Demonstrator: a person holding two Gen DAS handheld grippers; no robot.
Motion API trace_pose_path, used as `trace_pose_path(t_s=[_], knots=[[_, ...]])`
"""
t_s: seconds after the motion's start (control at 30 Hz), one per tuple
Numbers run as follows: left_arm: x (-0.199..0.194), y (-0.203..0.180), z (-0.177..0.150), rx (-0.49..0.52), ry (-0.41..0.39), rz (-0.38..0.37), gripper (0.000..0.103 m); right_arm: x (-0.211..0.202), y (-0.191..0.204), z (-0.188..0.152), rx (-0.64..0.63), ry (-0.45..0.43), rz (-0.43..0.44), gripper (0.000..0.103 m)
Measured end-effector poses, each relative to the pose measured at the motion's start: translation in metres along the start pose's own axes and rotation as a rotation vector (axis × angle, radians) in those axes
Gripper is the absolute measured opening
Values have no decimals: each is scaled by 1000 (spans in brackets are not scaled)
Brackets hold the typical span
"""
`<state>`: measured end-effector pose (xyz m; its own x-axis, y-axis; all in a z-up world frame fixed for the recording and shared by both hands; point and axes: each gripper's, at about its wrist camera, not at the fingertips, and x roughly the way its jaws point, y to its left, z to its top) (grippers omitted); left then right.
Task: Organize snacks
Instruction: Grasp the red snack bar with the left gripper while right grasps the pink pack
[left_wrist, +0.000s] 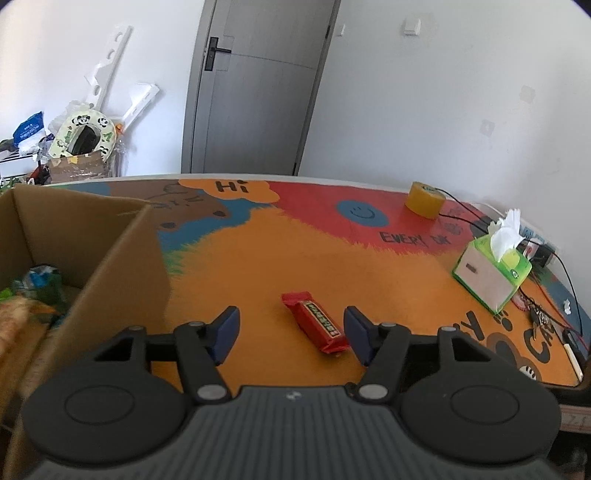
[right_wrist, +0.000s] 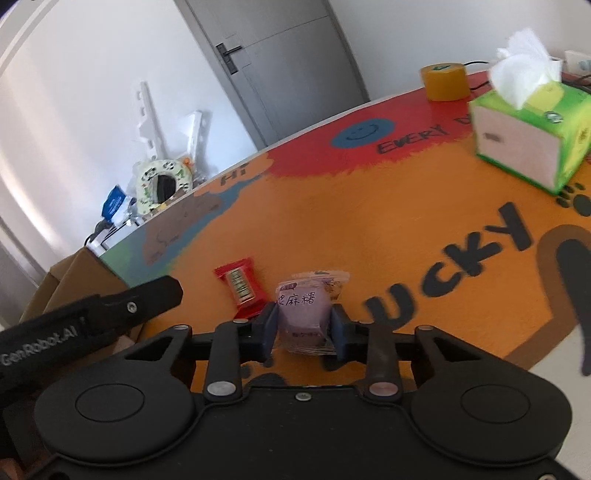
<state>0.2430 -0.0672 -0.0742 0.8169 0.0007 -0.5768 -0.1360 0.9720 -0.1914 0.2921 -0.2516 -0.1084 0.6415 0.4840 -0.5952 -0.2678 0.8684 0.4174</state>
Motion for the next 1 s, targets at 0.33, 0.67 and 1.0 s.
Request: trace_pose_path(t_s=[0.33,0.67,1.0], knots=[[25,-24,-1,25,11,14,62,-19,-35,4,37,-35,-53,31],[48,-34,-7,22,35,64,62,-32,-54,7,35,-51,-108,33],[59,-31,-14,29,25,87,51,-20,-39,7,-30,-61,-140,49]])
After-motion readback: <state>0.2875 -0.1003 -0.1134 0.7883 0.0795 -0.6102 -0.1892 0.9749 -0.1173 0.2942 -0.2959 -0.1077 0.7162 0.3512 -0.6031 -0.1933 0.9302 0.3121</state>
